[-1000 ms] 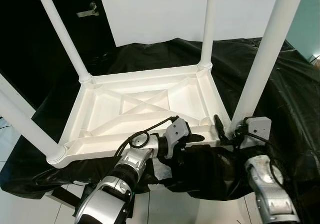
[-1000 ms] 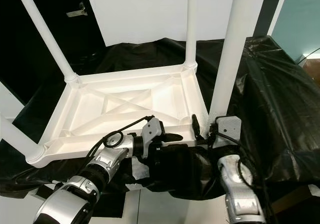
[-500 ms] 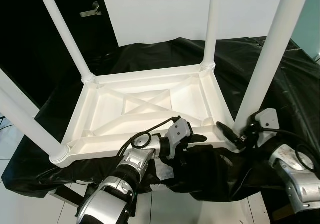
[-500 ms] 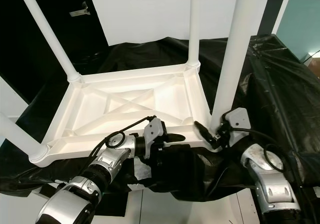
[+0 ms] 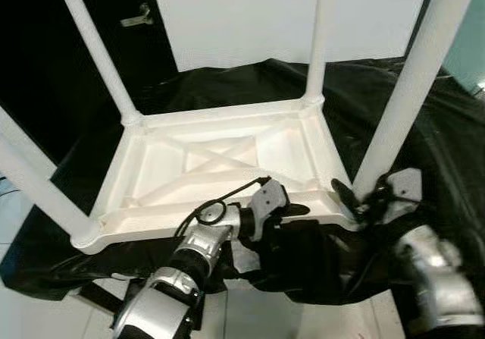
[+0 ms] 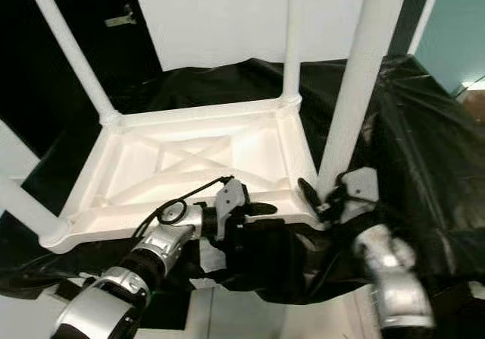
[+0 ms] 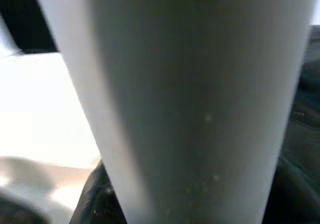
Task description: Building children table
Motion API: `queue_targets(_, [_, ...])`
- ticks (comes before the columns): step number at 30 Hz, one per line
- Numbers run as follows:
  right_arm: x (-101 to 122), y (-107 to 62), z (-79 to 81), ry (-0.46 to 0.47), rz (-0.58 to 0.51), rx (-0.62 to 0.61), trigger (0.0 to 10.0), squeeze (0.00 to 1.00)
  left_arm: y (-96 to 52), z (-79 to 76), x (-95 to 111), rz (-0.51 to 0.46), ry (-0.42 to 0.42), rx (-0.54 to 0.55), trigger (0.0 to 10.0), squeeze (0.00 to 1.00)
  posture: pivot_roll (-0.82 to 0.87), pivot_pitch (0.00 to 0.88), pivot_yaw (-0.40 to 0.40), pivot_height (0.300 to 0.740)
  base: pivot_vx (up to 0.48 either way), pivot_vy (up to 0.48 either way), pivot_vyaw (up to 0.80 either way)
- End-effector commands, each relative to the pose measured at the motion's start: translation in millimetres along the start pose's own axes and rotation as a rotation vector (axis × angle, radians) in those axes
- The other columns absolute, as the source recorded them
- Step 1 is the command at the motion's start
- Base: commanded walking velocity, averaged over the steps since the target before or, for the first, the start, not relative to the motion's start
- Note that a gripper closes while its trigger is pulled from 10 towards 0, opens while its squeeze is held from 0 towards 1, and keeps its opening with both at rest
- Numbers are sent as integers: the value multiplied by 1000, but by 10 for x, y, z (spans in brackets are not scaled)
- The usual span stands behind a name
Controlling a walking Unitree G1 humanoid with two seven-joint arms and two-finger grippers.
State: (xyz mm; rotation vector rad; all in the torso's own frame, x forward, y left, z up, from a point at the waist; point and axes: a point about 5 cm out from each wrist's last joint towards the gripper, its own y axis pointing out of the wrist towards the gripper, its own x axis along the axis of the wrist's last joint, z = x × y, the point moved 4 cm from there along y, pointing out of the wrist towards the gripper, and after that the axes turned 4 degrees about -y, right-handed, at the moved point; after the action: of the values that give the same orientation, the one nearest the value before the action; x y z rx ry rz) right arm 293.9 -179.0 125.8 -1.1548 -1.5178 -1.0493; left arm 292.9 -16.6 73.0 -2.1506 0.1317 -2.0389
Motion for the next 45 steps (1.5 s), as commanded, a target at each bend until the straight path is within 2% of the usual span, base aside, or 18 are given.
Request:
queue_targets(1, [-238, -87, 8, 40, 86, -165, 0, 0, 32, -270, -390, 132, -101, -119, 10000, 0, -160, 0, 81, 740, 0, 0, 0])
queue_targets(5, [-257, -112, 101, 89, 89, -314, 0, 0, 39, -274, -385, 132, -99, -123, 10000, 0, -159, 0, 85, 740, 0, 0, 0])
queue_targets(15, [-200, 5, 198, 94, 64, -310, 0, 0, 44, -272, -380, 133, -98, -122, 10000, 0, -148, 0, 81, 740, 0, 0, 0])
queue_targets(16, [-205, 14, 225, 86, 70, -298, 2000, 0, 42, -268, -380, 132, -98, -120, 10000, 0, -148, 0, 81, 740, 0, 0, 0])
queue_targets(17, [-205, 14, 225, 86, 70, -298, 2000, 0, 42, -268, -380, 132, -98, -120, 10000, 0, -148, 0, 81, 740, 0, 0, 0])
queue_targets(18, [-212, 17, 244, 76, 77, -296, 4314, 0, 41, -266, -380, 132, -98, -119, 10000, 0, -147, 0, 80, 740, 0, 0, 0])
queue_targets(19, [-212, 17, 244, 76, 77, -296, 4314, 0, 41, -266, -380, 132, -98, -119, 10000, 0, -147, 0, 80, 740, 0, 0, 0])
queue_targets(20, [-200, 22, 277, 89, 66, -270, 10000, 1000, 37, -265, -382, 131, -100, -117, 10000, 0, -145, 0, 79, 740, 0, 0, 0])
queue_targets(27, [-200, 51, 313, 47, 62, -152, 10000, 1000, 26, -264, -389, 131, -101, -114, 10000, 0, -152, 0, 81, 740, 0, 0, 0])
queue_targets(28, [-165, 75, 273, 44, 46, -38, 10000, 0, 26, -264, -389, 133, -100, -116, 10000, 0, -152, 0, 81, 740, 0, 0, 0])
queue_targets(29, [-165, 75, 273, 44, 46, -38, 10000, 0, 26, -264, -389, 133, -100, -116, 10000, 0, -152, 0, 81, 740, 0, 0, 0])
queue_targets(30, [-113, 74, 202, -3, 33, 100, 10000, 0, 26, -268, -389, 133, -99, -119, 10000, 0, -160, 0, 84, 740, 0, 0, 0])
queue_targets(33, [-89, 47, 87, -55, 41, 206, 10000, 0, 29, -273, -391, 133, -100, -122, 10000, 0, -167, 0, 85, 740, 0, 0, 0])
queue_targets(34, [-89, 47, 87, -55, 41, 206, 10000, 0, 29, -273, -391, 133, -100, -122, 10000, 0, -167, 0, 85, 740, 0, 0, 0])
queue_targets(36, [-68, 30, -67, -85, 58, 267, 10000, 0, 37, -275, -388, 134, -100, -124, 10000, 0, -169, 0, 85, 740, 0, 0, 0])
queue_targets(42, [-82, 2, -147, -145, 93, 352, 10000, 0, 46, -265, -377, 134, -97, -122, 10000, 0, -169, 0, 82, 740, 0, 0, 0])
queue_targets(43, [-101, -18, -141, -157, 104, 382, 7137, 0, 46, -267, -378, 133, -96, -122, 10000, 0, -163, 0, 77, 740, 0, 0, 0])
queue_targets(45, [-101, -18, -141, -157, 104, 382, 7137, 0, 46, -267, -378, 133, -96, -122, 10000, 0, -163, 0, 77, 740, 0, 0, 0])
